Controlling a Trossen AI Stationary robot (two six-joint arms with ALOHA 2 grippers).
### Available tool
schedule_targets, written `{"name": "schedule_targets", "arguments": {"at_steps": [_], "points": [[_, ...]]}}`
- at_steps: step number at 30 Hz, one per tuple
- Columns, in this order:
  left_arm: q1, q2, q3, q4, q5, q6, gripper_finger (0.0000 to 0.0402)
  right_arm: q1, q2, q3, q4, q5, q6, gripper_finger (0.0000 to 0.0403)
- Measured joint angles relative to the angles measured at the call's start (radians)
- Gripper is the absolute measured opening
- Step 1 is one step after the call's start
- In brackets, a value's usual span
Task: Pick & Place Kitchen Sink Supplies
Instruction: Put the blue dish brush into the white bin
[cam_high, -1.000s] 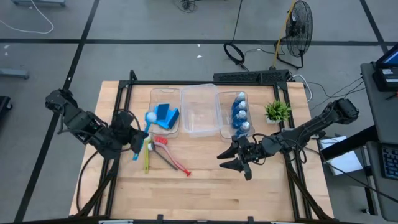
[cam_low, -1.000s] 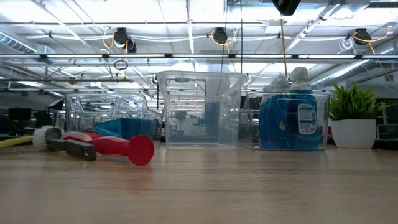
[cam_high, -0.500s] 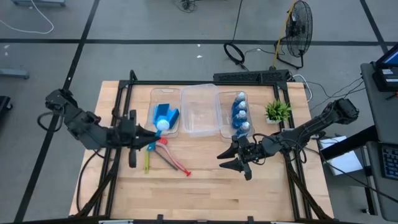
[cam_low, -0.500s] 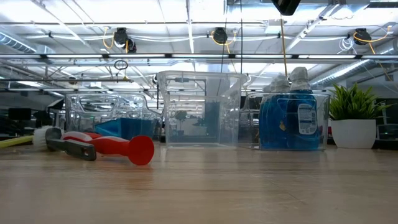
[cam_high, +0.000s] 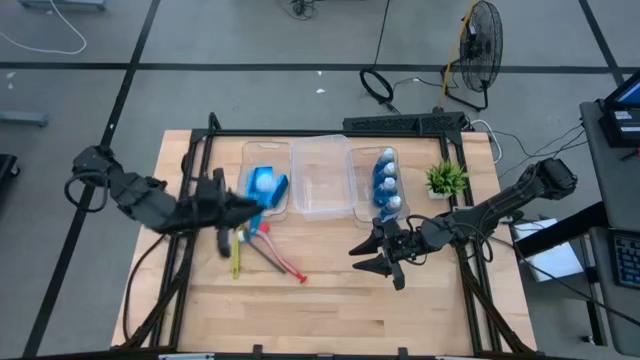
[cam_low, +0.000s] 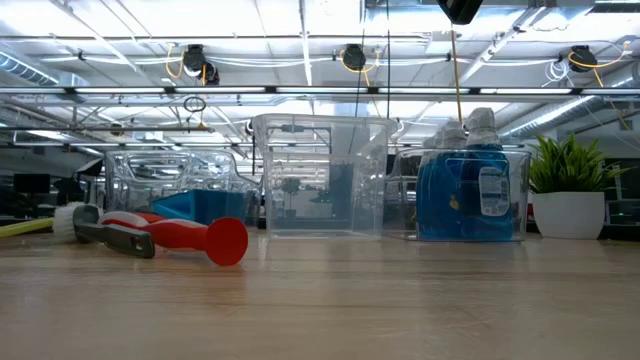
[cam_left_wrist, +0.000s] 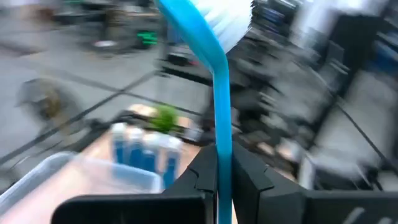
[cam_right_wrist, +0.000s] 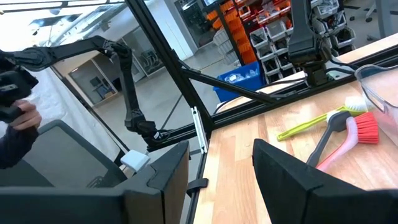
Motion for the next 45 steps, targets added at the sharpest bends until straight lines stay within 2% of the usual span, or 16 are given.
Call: {"name": "schedule_targets", "arguments": {"at_steps": [3,5,9,13,20,25,31,45], "points": [[0.067,0.026,0.000,0.008,-0.107,-0.116,0.0019,0.000,0.000,0.000,0.000,0.000,0.000,0.0167],[0.123,0.058,0.000,0.018,-0.128,-0.184,0.0019,0.000,0.000,0.000,0.000,0.000,0.000,0.0167],[0.242,0.130,-0.002,0.110,-0.102,-0.181,0.0019,0.000,0.000,0.000,0.001,0.001,0.001,0.0167],[0.361,0.199,-0.002,0.237,-0.085,-0.062,0.0019,0.000,0.000,0.000,0.001,0.002,0.015,0.0167],[0.554,0.354,-0.001,0.461,0.065,0.139,0.0019,0.000,0.000,0.000,0.001,0.002,0.023,0.0167],[0.654,0.473,-0.001,0.449,0.132,0.086,0.0019,0.000,0.000,0.000,0.001,0.002,0.026,0.0167],[0.709,0.579,-0.001,0.397,0.161,-0.001,0.0019,0.000,0.000,0.000,0.001,0.003,0.025,0.0167],[0.715,0.733,0.000,0.315,0.144,-0.072,0.0019,0.000,0.000,0.000,-0.005,0.003,0.023,0.0167]]}}
